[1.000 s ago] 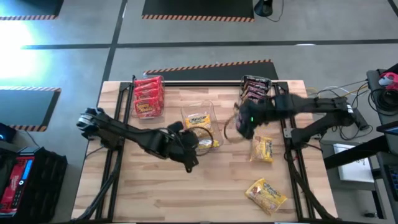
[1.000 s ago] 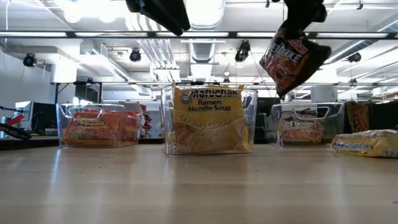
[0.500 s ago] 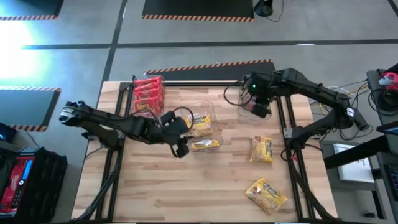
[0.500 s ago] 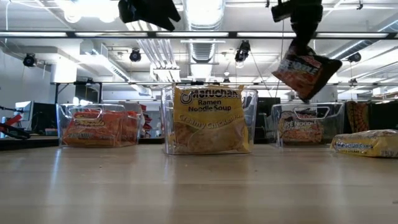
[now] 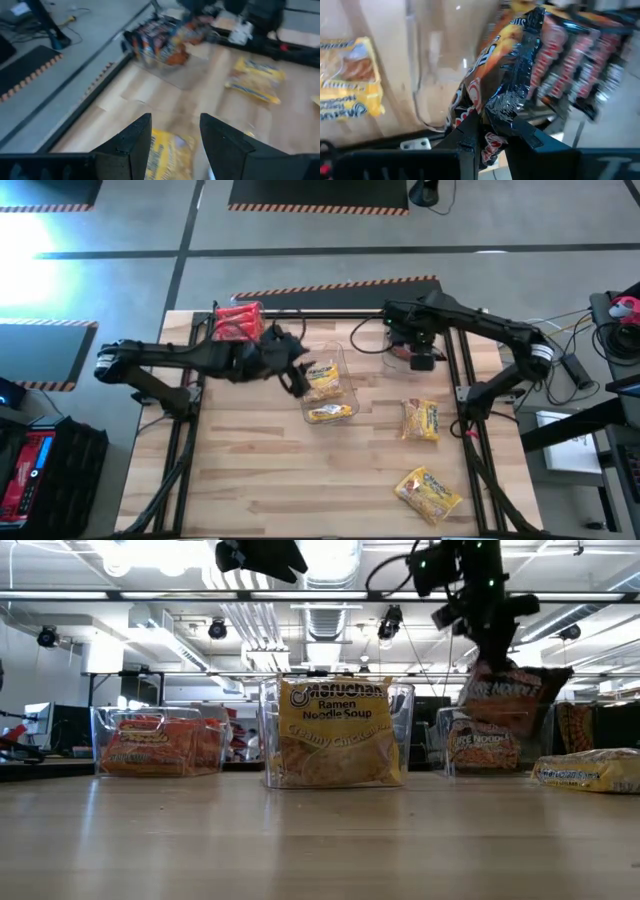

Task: Sort Maruchan noodles
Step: Put the black noodle pack into the top right transparent bin, then move the top yellow noodle pack to the center of the table

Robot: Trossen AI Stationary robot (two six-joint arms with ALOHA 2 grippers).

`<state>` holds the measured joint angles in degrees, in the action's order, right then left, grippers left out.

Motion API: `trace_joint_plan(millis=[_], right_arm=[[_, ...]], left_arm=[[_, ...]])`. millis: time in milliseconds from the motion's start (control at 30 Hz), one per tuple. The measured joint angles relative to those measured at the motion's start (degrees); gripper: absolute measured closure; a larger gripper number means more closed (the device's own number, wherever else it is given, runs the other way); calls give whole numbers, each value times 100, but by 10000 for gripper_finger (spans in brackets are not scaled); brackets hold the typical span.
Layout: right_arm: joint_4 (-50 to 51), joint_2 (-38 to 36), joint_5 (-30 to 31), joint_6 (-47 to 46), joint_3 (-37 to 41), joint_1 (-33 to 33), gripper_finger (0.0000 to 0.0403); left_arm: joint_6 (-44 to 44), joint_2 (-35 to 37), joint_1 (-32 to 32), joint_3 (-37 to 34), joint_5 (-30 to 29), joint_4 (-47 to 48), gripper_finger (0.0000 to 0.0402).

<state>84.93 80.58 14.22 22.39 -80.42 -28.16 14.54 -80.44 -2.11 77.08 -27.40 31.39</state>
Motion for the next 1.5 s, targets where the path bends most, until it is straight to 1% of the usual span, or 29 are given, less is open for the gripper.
trace_joint_plan(millis=[167, 333, 467, 533, 667, 700, 733, 767, 867, 900, 933, 1067, 1133, 1200, 1333, 1433, 1500], right_arm=[[-46, 326, -251, 556, 168, -2, 348], [-376, 596, -267, 574, 197, -20, 348], [-667, 751, -269, 573, 199, -78, 347], [-731, 846, -267, 575, 199, -123, 341], [-730, 1044, -250, 648, 201, -259, 315], [-737, 1087, -188, 685, 201, -293, 308], [-754, 1126, 1, 683, 201, -321, 301], [-774, 1160, 305, 682, 201, -332, 294], [-803, 1229, 1488, 727, 201, -370, 281], [-833, 1225, 1709, 769, 201, -395, 279], [-875, 1197, 1768, 847, 201, -429, 277], [-988, 984, 1652, 850, 190, -522, 275], [-1065, 880, 1441, 636, 108, -556, 278], [-1095, 769, 1035, 289, -7, -578, 281], [-1308, 546, -205, -546, -236, -575, 289], [-1711, 385, -1306, -1277, -273, -536, 296], [-1999, 280, -1935, -1697, -273, -475, 300]], left_arm=[[-111, 0, 501, 220, 0, -24, 249], [-298, 0, 904, 311, 172, -18, 249], [-312, 0, 1105, 315, 297, -58, 249], [-312, 0, 1168, 315, 300, -60, 249], [-342, 0, 1255, 339, 439, -59, 249], [-356, 0, 1269, 353, 446, -75, 249], [-362, 0, 1278, 363, 446, -84, 249], [-388, 0, 1299, 370, 446, -84, 249], [-423, 0, 1367, 378, 448, -84, 249], [-426, 0, 1396, 378, 448, -90, 249], [-426, 0, 1429, 378, 448, -93, 249], [-428, 0, 1550, 378, 448, -91, 249], [-481, 0, 1605, 378, 453, -91, 249], [-583, 0, 1665, 378, 733, -89, 249], [-819, 0, 1771, 361, 2057, -118, 249], [-845, 0, 1846, 245, 2563, -141, 249], [-726, 0, 1913, 151, 2770, -137, 249]])
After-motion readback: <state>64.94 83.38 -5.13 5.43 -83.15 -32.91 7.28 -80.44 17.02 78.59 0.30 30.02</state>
